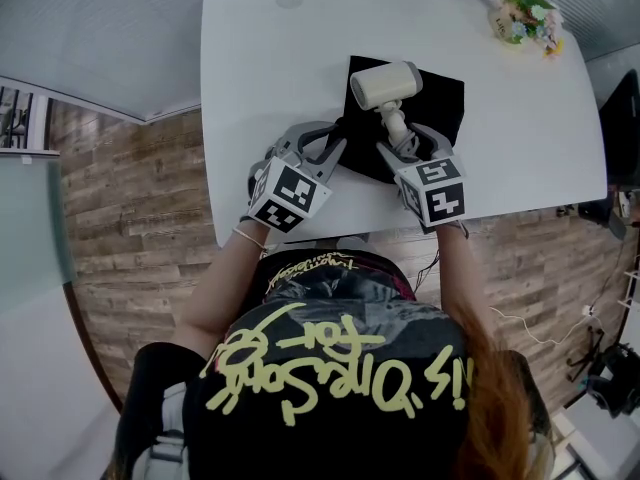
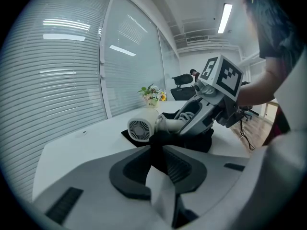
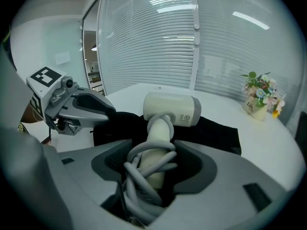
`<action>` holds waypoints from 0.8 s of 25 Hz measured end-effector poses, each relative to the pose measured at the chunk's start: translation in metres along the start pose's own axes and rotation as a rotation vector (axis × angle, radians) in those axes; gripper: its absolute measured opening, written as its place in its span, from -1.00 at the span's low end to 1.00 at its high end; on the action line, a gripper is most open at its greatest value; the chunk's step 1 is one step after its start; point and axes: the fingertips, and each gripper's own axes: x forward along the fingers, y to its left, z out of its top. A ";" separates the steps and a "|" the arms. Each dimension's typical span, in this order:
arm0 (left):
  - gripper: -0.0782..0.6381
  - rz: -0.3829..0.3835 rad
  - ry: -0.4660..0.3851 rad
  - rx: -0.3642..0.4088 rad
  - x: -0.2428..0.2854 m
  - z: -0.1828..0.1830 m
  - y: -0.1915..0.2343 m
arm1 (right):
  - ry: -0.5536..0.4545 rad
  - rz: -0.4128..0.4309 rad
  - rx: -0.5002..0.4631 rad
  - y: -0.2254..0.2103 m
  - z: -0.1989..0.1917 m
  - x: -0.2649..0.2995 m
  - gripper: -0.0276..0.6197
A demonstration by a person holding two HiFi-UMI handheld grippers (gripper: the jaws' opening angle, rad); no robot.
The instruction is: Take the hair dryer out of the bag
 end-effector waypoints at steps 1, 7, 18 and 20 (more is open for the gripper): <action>-0.59 0.000 0.000 0.001 -0.001 0.000 0.000 | -0.001 -0.003 0.000 0.000 0.000 0.000 -0.06; -0.55 0.005 0.008 -0.011 -0.009 -0.005 0.002 | -0.038 -0.030 0.000 0.004 -0.002 0.001 -0.06; -0.47 -0.002 0.008 0.003 -0.023 -0.008 0.003 | -0.072 -0.068 -0.035 0.005 -0.002 -0.002 -0.06; -0.46 0.000 0.004 0.001 -0.029 -0.007 0.005 | -0.084 -0.088 -0.047 0.005 0.001 -0.005 -0.06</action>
